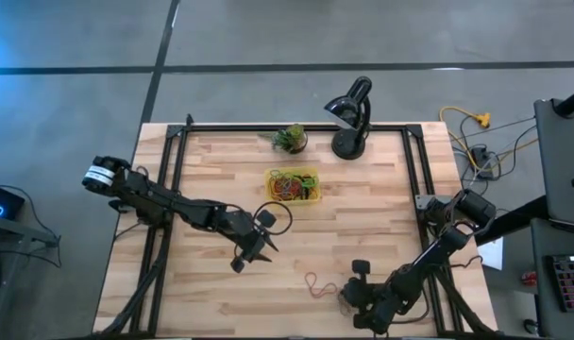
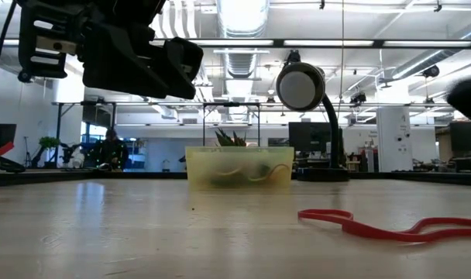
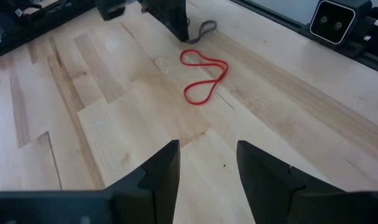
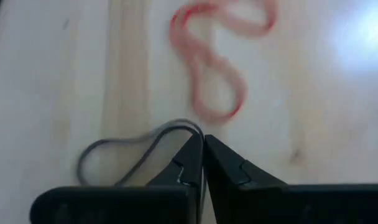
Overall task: Pick and place rubber bands into bin
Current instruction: Put the purple rubber band in the yellow bin
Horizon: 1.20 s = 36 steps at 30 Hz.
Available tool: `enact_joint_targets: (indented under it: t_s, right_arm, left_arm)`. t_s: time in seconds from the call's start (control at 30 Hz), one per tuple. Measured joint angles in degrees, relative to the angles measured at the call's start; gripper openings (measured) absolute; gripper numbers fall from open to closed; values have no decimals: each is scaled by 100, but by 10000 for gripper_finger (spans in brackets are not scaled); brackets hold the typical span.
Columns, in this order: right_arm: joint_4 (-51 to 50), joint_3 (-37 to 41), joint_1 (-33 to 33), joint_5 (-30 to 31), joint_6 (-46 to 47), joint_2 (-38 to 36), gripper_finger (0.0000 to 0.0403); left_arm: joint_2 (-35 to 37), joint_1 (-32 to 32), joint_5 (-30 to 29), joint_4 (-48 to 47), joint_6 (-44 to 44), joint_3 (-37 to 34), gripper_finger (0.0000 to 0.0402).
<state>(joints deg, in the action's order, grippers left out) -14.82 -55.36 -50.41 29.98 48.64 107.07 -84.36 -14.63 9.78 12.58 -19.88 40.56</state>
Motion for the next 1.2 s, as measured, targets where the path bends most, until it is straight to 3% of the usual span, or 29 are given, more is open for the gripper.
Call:
enact_joint_targets:
  t_s: [0.5, 0.93, 1.2]
  right_arm:
    - [-484, -923, 350, 3434, -3383, -36, 8]
    - [-1200, -1190, 2306, 3421, -4084, -84, 8]
    - [-1115, -1186, 3684, 2911, -4546, -336, 8]
  left_arm:
    - [2, 0, 0, -186, 2, -15, 144]
    - [2, -2, -2, -109, 22, -324, 144]
    - [2, -3, -7, -106, 152, -365, 144]
